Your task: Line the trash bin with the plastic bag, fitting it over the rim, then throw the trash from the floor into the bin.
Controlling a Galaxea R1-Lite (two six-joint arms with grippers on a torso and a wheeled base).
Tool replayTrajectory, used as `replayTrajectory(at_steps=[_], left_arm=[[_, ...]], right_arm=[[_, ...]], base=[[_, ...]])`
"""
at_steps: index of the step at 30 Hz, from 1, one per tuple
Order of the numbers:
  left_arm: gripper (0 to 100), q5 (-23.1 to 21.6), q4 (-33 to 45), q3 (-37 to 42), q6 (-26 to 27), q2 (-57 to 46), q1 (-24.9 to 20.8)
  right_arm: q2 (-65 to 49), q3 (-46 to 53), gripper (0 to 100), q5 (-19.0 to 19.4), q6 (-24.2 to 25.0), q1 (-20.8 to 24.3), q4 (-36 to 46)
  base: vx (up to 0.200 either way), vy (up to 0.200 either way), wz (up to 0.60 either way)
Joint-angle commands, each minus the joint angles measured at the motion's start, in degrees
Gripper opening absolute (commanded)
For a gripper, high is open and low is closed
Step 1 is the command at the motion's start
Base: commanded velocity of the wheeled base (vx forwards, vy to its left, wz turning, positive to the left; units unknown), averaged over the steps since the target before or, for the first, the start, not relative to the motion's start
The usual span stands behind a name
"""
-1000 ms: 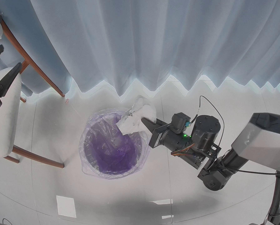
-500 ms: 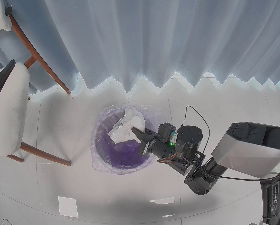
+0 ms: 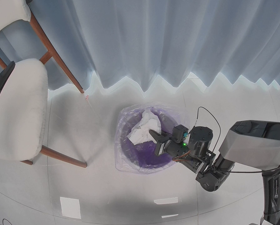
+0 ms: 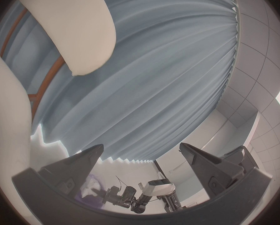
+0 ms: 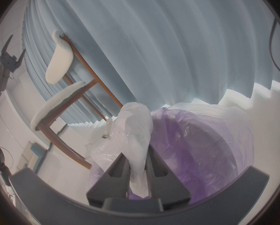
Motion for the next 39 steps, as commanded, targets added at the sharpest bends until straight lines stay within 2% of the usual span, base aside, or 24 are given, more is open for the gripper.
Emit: replayTrajectory(at_steps=[1,2,9,15,22,23,30,34,35,37,39], left_arm=[[100,-0.1,-0.1,0.0,0.1,0.3,0.0],[100,-0.2,0.0,0.0,0.1,0.3,0.0],[100,-0.2,0.0,0.2,0.0,0.3,-0.3],[100,-0.3,-0.1,0.6,0.0,0.3,-0.4],[100,-0.3,-0.1,0.6,0.1,0.3,-0.5],[100,-0.3,-0.1,0.6,0.1,0.3,-0.5],[100,-0.5,-0.7,1.9,0.8,0.0,-0.8],[100,-3.8,-0.6,3.3,6.3,-2.5,0.0],[100,-3.8,-0.6,3.3,6.3,-2.5,0.0],[100,-4.6,-0.6,3.6,10.3,-3.4,0.3],[100,-5.2,-0.6,3.6,11.6,-3.9,0.4]], right_arm=[[-0.2,2.0,0,0.0,-1.6,-2.4,-0.5],[-0.2,2.1,0,0.0,-2.9,-4.5,-1.0],[-2.0,4.3,0,0.5,-3.4,-9.3,-1.9],[-1.7,7.3,0,1.1,-3.3,-8.7,-5.3],[-1.6,7.4,0,0.9,-3.4,-8.7,-4.8],[-1.6,7.4,100,0.9,-3.4,-8.7,-4.8],[-4.3,8.4,100,0.8,-2.8,-9.4,-6.5],[-15.6,12.4,100,0.6,-1.5,-10.1,-6.3],[-15.6,12.4,100,0.6,-1.5,-10.1,-6.3],[-27.5,17.4,100,-1.4,-1.9,-11.5,-3.7],[-31.6,18.9,100,-2.4,-2.1,-12.2,-1.2]], base=[[-0.2,0.2,0.0],[-0.2,0.2,0.0],[-0.057,0.057,0.0],[0.0,0.0,0.0],[0.0,0.0,0.0],[0.0,0.0,0.0],[0.0,0.0,0.0],[0.0,0.0,0.0],[0.0,0.0,0.0],[0.0,0.0,0.0],[0.0,0.0,0.0]])
